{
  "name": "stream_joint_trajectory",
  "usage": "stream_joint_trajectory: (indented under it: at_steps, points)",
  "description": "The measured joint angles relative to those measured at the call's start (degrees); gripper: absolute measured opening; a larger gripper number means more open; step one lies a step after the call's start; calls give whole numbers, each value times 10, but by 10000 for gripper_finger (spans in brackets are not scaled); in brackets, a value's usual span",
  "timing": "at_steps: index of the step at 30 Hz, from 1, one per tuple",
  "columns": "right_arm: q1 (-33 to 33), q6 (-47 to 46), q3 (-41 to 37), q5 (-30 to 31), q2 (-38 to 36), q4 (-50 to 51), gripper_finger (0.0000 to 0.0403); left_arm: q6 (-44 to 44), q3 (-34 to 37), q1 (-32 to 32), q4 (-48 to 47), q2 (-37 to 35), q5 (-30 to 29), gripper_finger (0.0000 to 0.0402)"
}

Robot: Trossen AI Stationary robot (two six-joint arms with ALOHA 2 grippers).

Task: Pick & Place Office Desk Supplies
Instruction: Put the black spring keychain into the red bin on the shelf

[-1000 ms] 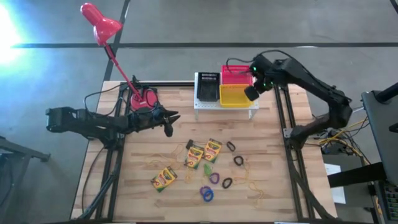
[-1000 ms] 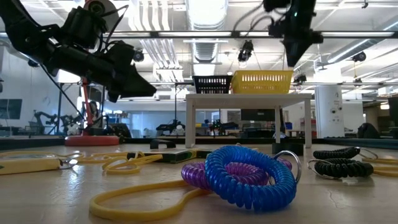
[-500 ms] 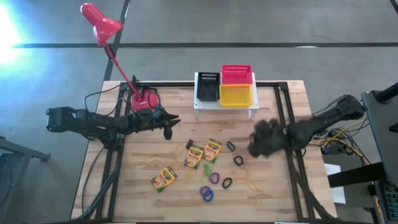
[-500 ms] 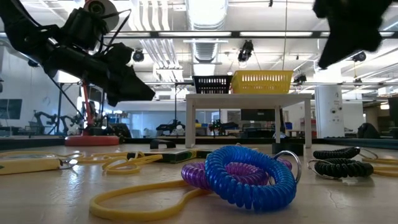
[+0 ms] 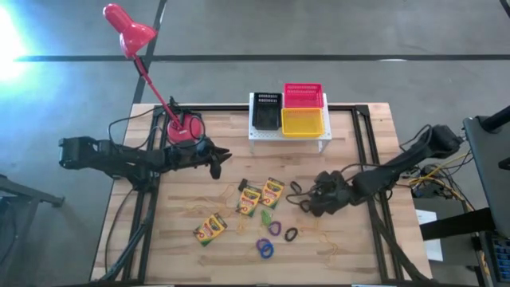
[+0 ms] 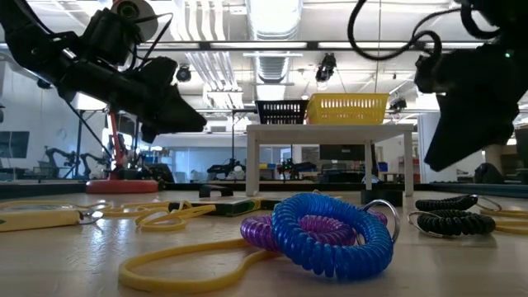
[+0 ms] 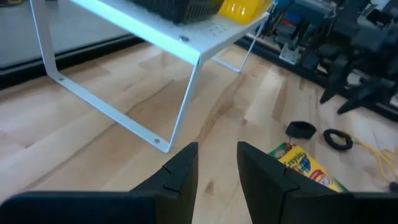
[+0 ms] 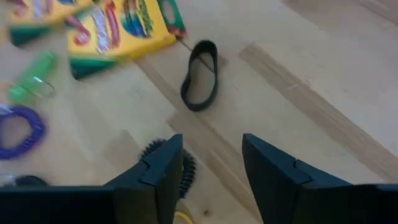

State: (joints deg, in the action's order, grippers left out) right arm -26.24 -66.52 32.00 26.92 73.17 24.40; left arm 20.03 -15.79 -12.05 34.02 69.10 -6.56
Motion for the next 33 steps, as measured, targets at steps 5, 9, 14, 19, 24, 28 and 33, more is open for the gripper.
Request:
stream_joint_trajectory:
  at_steps: [5, 9, 14, 19, 24, 28, 33]
  points:
    - [-2, 49, 3, -18, 56, -47, 171, 4, 0, 0, 20, 0, -9, 118]
    - [-3, 115, 4, -56, 98, -88, 167, 13, 0, 0, 22, 0, -9, 118]
    - [-7, 139, 5, -54, 127, -86, 139, 26, 0, 0, 22, 0, -9, 118]
    - [-24, 177, 5, -39, 126, -90, 77, 26, 0, 0, 22, 0, -9, 118]
    - [-32, 221, 2, 4, 113, -130, 24, 27, 0, 11, 31, 0, -11, 118]
    - [-28, 274, -13, 151, 122, -283, 14, 4, 0, 43, 86, 0, -22, 118]
    - [-6, 391, -33, 290, 147, -567, 16, -60, -1, 113, 198, 0, -40, 118]
